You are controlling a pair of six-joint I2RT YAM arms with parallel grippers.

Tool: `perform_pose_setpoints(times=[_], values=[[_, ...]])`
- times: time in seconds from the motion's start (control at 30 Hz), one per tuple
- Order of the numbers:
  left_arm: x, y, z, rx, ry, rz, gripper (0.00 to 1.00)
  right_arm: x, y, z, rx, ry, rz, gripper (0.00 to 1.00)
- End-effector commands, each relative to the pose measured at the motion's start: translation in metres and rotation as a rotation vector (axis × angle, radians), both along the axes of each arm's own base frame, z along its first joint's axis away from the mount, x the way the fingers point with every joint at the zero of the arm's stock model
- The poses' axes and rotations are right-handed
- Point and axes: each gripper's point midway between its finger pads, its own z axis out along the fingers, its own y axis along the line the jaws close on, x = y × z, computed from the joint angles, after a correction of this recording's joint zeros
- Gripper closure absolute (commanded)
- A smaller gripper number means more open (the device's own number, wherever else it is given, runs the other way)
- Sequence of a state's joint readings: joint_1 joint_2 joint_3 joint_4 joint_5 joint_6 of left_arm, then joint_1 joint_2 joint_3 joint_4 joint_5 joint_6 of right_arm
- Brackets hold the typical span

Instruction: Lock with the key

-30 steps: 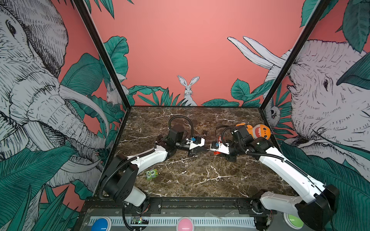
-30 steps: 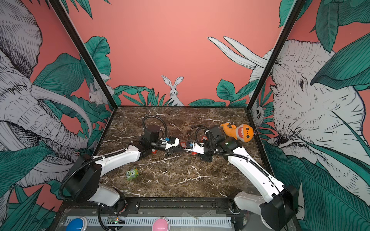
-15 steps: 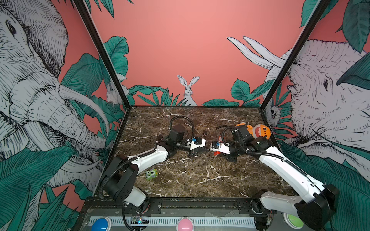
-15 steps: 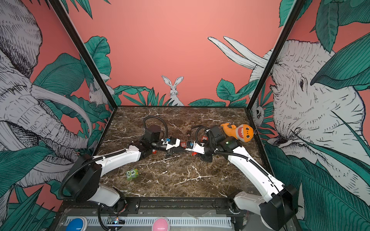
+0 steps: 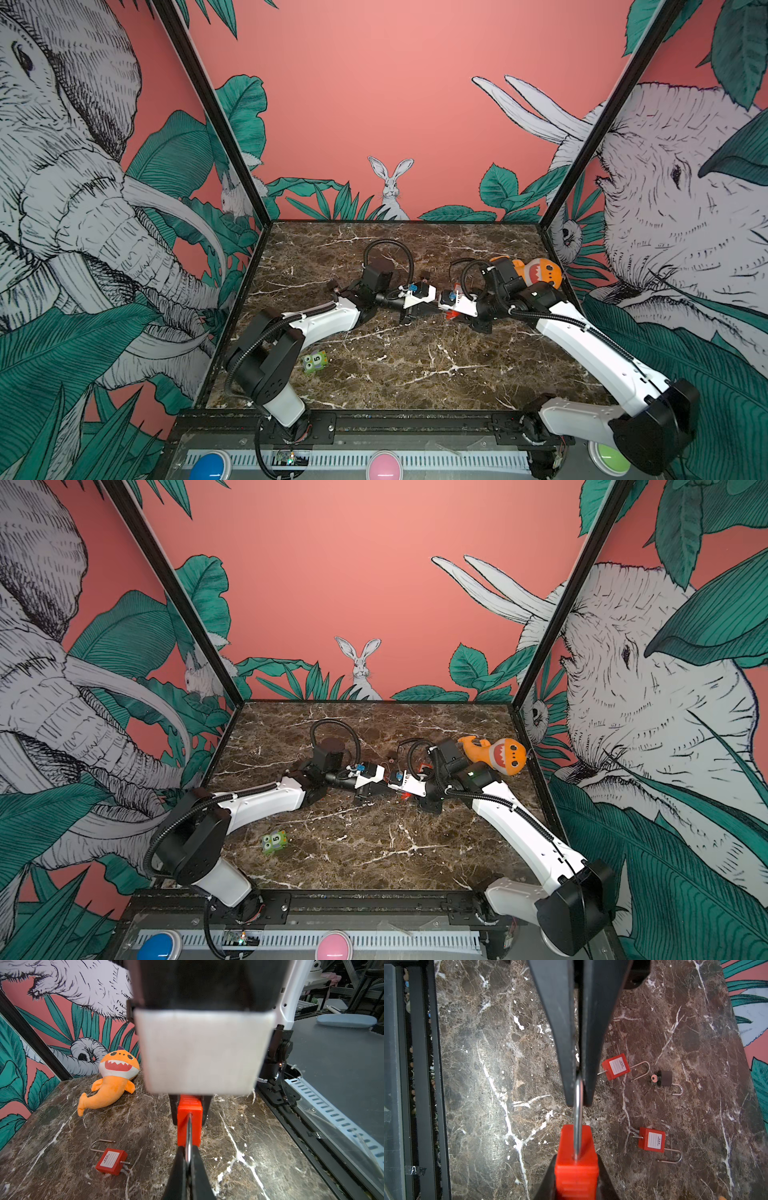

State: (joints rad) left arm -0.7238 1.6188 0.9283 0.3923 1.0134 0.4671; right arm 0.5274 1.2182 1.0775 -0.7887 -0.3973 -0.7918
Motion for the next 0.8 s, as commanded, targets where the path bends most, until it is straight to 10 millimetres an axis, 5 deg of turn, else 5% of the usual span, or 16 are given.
perform_pose_setpoints(times=[0.0, 0.27, 0.57, 0.63, 0.77], values=[[-0.012, -0.018, 0.009, -0.044, 0.019, -0.037, 1.0, 0.018, 0.055, 0.064, 0.27, -0.165, 0.149, 0.96], [0.004, -0.018, 0.023, -0.083, 0.06, -0.012, 1.0, 0.021, 0.043, 0.066, 0.292, -0.153, 0.115, 0.91], [0.021, -0.014, 0.037, -0.159, 0.102, 0.014, 1.0, 0.015, 0.005, 0.063, 0.195, -0.107, 0.03, 0.48], [0.038, -0.005, 0.046, -0.206, 0.108, 0.055, 1.0, 0.009, -0.004, 0.066, 0.187, -0.064, 0.011, 0.39], [0.049, -0.001, 0.067, -0.293, 0.113, 0.064, 1.0, 0.005, -0.019, 0.086, 0.217, -0.033, -0.07, 0.37]])
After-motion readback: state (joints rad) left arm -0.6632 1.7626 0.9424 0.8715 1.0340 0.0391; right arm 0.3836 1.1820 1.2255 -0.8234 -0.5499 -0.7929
